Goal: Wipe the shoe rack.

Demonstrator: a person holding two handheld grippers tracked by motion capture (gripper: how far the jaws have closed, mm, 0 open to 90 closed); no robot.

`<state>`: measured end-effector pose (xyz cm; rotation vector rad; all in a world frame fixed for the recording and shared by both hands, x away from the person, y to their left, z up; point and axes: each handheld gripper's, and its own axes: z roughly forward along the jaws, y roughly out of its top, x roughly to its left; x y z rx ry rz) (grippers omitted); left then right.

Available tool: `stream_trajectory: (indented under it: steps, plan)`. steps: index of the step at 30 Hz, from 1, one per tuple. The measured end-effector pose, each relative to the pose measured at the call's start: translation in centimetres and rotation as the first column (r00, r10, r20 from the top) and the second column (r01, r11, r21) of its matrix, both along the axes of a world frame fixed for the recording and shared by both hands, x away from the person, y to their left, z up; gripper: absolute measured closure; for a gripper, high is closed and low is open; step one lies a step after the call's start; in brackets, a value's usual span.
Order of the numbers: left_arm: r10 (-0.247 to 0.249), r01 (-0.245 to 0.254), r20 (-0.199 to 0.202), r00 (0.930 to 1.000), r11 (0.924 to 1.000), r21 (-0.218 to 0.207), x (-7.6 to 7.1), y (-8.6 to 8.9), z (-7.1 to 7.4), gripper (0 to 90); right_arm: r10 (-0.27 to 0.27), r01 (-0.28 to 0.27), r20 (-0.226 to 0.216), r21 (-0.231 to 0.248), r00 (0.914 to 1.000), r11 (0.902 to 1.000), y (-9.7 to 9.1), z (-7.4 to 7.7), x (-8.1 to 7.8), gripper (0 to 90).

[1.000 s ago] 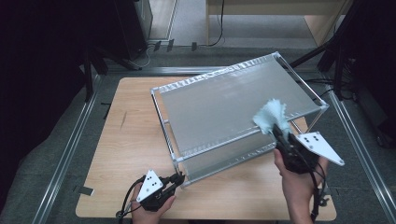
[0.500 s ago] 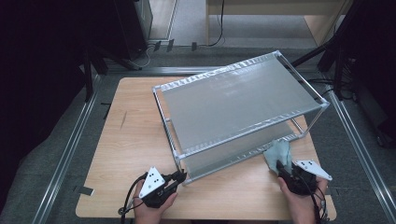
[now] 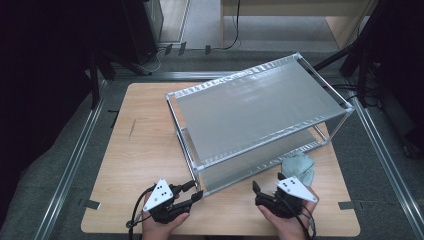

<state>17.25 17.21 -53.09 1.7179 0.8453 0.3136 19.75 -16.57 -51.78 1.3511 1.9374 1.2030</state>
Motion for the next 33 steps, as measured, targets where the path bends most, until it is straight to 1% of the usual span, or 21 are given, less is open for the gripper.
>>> stream_trajectory:
  steps: [1, 2, 5, 8, 10, 12, 15, 17, 18, 19, 20, 21, 23, 25, 26, 27, 28, 29, 30, 32, 33]
  plan:
    - [0.003, -0.003, -0.004, 1.0000, 0.9998, -0.018, -0.1, 0.4, 0.0, 49.2, 0.026, -0.026, -0.011, -0.005, 0.9996, 0.9997, 0.6, 0.0, 0.0, 14.3]
    - [0.010, -0.010, -0.006, 0.9999, 0.9996, -0.028, -0.3, 0.9, 0.2, 48.0, 0.044, -0.044, -0.012, -0.006, 0.9990, 0.9990, 1.2, -0.1, 0.0, 14.3]
    - [0.053, -0.053, 0.008, 0.9986, 0.9978, -0.040, -0.6, 2.2, 0.4, 45.6, 0.084, -0.084, -0.008, 0.002, 0.9965, 0.9965, 2.7, -0.2, -0.2, 13.3]
    - [0.099, -0.099, 0.002, 0.9951, 0.9946, -0.030, -0.6, 3.5, 0.3, 45.2, 0.115, -0.115, 0.003, 0.000, 0.9934, 0.9934, 4.2, -0.5, -0.2, 11.0]
    - [0.131, -0.131, -0.005, 0.9914, 0.9911, -0.023, -0.7, 4.3, 0.1, 45.1, 0.139, -0.139, 0.004, 0.012, 0.9903, 0.9902, 5.3, -0.6, -0.1, 10.8]
    - [0.167, -0.168, -0.011, 0.9858, 0.9857, -0.016, -0.8, 5.1, 0.1, 45.2, 0.166, -0.166, 0.009, 0.022, 0.9861, 0.9858, 6.4, -0.7, -0.1, 10.8]
    - [0.211, -0.211, -0.026, 0.9773, 0.9775, -0.004, -1.0, 6.0, -0.1, 45.4, 0.220, -0.220, 0.014, 0.013, 0.9755, 0.9754, 8.3, -0.8, -0.2, 10.9]
    - [0.237, -0.237, -0.043, 0.9705, 0.9715, 0.006, -1.2, 6.5, -0.3, 45.4, 0.265, -0.265, 0.016, 0.007, 0.9642, 0.9643, 9.3, -0.8, -0.2, 13.4]
    - [0.242, -0.242, -0.050, 0.9690, 0.9703, 0.011, -1.3, 6.7, -0.4, 45.4, 0.286, -0.286, 0.019, 0.008, 0.9581, 0.9582, 9.7, -0.8, -0.2, 14.0]
    - [0.250, -0.249, -0.056, 0.9667, 0.9684, 0.013, -1.4, 6.9, -0.5, 45.3, 0.300, -0.300, 0.028, 0.006, 0.9535, 0.9538, 10.1, -0.8, -0.1, 14.1]
    - [0.264, -0.263, -0.062, 0.9627, 0.9646, 0.021, -1.6, 7.1, -0.6, 45.3, 0.313, -0.313, 0.024, 0.010, 0.9494, 0.9496, 10.5, -0.8, -0.1, 14.5]
    - [0.269, -0.268, -0.065, 0.9611, 0.9633, 0.020, -1.7, 7.3, -0.7, 45.3, 0.334, -0.334, 0.028, 0.008, 0.9421, 0.9424, 11.1, -0.8, 0.0, 15.5]
    - [0.280, -0.279, -0.073, 0.9572, 0.9599, 0.020, -1.9, 7.6, -0.7, 45.6, 0.344, -0.344, 0.031, 0.008, 0.9385, 0.9388, 11.8, -0.8, 0.0, 19.0]
    - [0.288, -0.287, -0.078, 0.9546, 0.9577, 0.023, -2.1, 7.8, -0.8, 46.0, 0.367, -0.368, 0.032, 0.015, 0.9296, 0.9298, 12.7, -0.8, 0.0, 24.8]
    - [0.289, -0.288, -0.078, 0.9541, 0.9573, 0.025, -2.3, 7.9, -0.9, 46.0, 0.369, -0.370, 0.039, 0.012, 0.9286, 0.9291, 12.9, -0.8, 0.0, 28.3]
    - [0.291, -0.290, -0.079, 0.9534, 0.9567, 0.025, -2.4, 7.9, -0.9, 46.1, 0.372, -0.372, 0.039, 0.014, 0.9276, 0.9280, 13.2, -0.8, 0.0, 34.5]
    - [0.292, -0.291, -0.078, 0.9532, 0.9563, 0.027, -2.5, 7.9, -0.9, 46.1, 0.368, -0.369, 0.039, 0.014, 0.9290, 0.9295, 13.4, -0.8, 0.1, 37.8]
    - [0.293, -0.292, -0.077, 0.9529, 0.9560, 0.030, -2.6, 8.0, -0.9, 46.2, 0.366, -0.367, 0.036, 0.029, 0.9301, 0.9299, 13.5, -0.8, 0.2, 42.2]
    - [0.295, -0.293, -0.077, 0.9523, 0.9554, 0.033, -2.7, 8.1, -0.9, 46.2, 0.368, -0.370, 0.036, 0.045, 0.9290, 0.9281, 13.6, -0.8, 0.4, 45.7]
    - [0.297, -0.295, -0.076, 0.9519, 0.9549, 0.034, -2.8, 8.1, -1.0, 46.3, 0.387, -0.387, 0.026, 0.065, 0.9219, 0.9196, 13.7, -0.9, 0.6, 51.8]
    - [0.300, -0.298, -0.077, 0.9509, 0.9540, 0.035, -2.9, 8.2, -1.0, 46.4, 0.395, -0.396, 0.028, 0.066, 0.9184, 0.9160, 13.8, -0.9, 0.7, 58.0]
